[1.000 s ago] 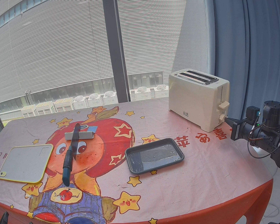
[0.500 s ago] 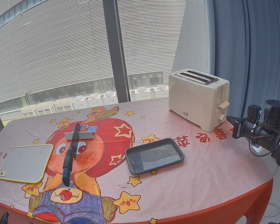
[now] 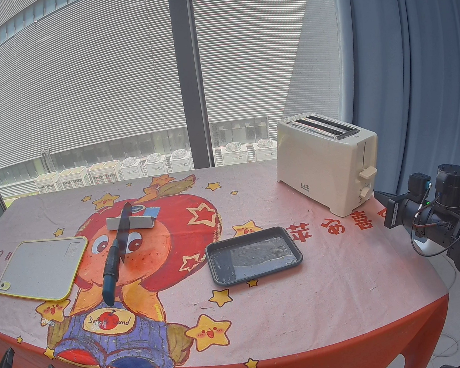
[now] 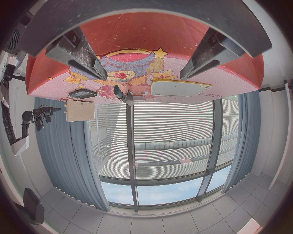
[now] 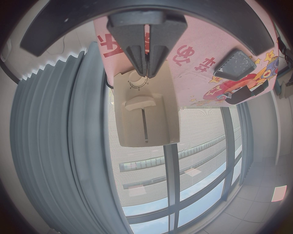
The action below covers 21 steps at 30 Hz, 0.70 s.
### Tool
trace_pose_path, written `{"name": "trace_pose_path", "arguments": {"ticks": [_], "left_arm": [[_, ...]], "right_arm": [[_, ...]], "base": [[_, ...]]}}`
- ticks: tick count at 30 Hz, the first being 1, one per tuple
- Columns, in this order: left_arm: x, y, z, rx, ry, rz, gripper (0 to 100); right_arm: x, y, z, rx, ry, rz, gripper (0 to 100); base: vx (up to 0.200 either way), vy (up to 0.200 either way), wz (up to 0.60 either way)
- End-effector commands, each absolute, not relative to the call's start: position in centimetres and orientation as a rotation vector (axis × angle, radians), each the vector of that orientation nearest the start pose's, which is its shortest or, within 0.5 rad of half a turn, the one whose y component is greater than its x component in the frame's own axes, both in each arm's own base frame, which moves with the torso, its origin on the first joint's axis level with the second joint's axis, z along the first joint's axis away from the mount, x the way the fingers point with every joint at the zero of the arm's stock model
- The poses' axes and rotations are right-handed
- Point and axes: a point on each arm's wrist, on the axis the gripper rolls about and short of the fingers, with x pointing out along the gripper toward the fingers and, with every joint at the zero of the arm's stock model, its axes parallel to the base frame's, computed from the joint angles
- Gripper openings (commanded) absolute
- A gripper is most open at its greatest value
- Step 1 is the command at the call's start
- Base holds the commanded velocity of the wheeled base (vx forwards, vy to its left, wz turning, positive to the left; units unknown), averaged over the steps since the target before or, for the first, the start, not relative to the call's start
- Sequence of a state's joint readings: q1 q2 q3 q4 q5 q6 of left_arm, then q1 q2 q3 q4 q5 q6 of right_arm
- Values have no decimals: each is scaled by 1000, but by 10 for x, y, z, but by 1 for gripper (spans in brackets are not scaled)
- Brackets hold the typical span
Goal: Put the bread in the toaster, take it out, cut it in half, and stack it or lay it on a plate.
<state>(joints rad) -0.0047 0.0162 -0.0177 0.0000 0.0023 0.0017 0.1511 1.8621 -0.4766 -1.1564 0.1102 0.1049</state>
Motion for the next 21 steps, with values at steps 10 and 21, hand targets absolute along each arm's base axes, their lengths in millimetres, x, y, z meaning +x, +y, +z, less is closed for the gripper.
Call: {"name": "trace_pose_path", "arguments": {"ticks": [10, 21], "left_arm": [[-22, 0, 76, 2, 15, -2, 100], [-22, 0, 76, 2, 15, -2, 100]], "right_arm": [[292, 45, 102, 95, 258, 311, 0], [307, 46, 97, 83, 251, 330, 0]], "base": [[0, 0, 0], [0, 0, 0]]}}
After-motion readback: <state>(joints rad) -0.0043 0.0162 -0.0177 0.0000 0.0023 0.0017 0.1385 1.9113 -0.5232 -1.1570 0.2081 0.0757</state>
